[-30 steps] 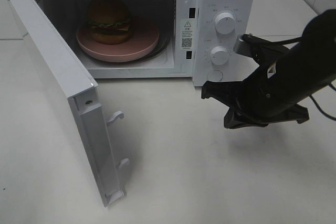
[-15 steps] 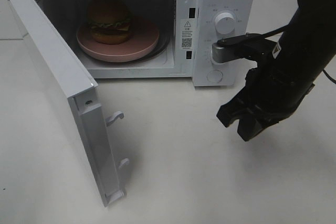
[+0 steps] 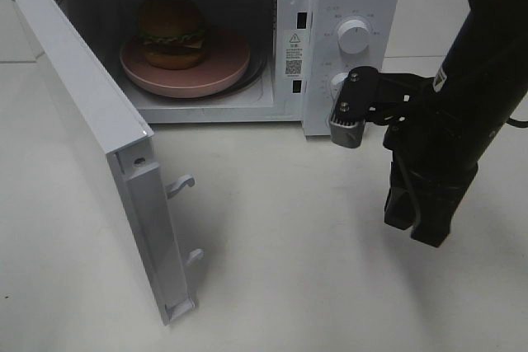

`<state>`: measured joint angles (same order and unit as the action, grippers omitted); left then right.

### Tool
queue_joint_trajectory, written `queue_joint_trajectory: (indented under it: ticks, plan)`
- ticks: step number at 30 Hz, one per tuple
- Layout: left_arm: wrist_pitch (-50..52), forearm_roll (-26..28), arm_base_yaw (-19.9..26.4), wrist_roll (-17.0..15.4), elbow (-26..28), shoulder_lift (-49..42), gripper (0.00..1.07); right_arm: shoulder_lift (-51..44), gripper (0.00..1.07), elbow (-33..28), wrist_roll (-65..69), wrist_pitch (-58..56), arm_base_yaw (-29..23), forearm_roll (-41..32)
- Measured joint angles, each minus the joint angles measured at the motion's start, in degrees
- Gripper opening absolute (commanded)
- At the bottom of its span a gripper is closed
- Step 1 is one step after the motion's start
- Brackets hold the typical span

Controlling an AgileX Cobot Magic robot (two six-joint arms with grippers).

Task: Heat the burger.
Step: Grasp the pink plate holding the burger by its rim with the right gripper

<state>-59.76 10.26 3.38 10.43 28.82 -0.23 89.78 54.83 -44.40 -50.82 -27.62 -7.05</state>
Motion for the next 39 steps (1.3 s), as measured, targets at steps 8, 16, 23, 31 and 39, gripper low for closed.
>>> queue_joint_trajectory:
  ticks: [8,16,23,31,39]
  plan:
    - [0.00,0.00,0.00,0.00,0.00,0.00,1.00,0.00,0.16,0.00,-22.92,0.23,0.00,1.09]
    - [0.00,0.00,0.00,0.00,0.00,0.00,1.00,0.00,0.36,0.00,-29.56,3.55,0.00,6.59]
    - [0.00,0.00,0.00,0.00,0.00,0.00,1.00,0.00,0.78,0.00,-27.27,10.60,0.00,12.43]
    - [0.00,0.00,0.00,0.00,0.00,0.00,1.00,0.00,0.92,0.00,-21.60,13.01,0.00,12.89]
    - [0.00,0.00,0.00,0.00,0.00,0.00,1.00,0.00,0.90,0.69,-21.49,13.75,0.00,12.89]
